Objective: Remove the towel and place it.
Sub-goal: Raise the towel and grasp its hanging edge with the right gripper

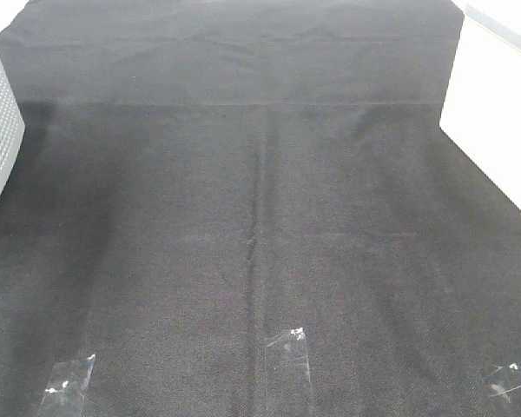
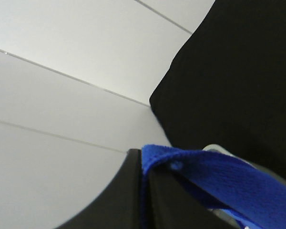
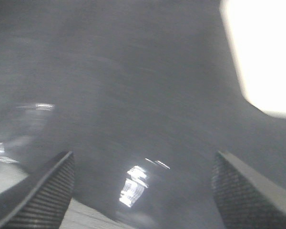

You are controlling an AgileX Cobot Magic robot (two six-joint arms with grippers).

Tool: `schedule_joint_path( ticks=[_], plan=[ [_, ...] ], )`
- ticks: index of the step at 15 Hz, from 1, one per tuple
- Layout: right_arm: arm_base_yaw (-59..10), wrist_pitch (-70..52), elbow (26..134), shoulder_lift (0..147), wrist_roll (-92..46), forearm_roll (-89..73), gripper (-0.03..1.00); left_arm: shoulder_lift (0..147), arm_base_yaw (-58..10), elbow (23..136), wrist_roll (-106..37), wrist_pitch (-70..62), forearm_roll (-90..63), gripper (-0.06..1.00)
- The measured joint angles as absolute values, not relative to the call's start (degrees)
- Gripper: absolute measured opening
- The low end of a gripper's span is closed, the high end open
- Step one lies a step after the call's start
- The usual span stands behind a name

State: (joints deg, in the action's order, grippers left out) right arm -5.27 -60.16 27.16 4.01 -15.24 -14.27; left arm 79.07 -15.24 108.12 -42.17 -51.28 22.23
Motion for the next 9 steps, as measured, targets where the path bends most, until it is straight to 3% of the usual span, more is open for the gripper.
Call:
schedule_joint_path(
  ticks=[2,9],
  plan=[
    [-5.27,-56.21,27.16,11.46,-28.59,-29.16,0.76,79.07,-20.97,108.12,-42.23,-51.62,18.22,0.0],
    [-5.27,-55.75,27.16,44.23,-84.86,-77.23,0.76,79.07,-24.87,108.12,-58.21,-64.69,12.66,0.0]
  ],
)
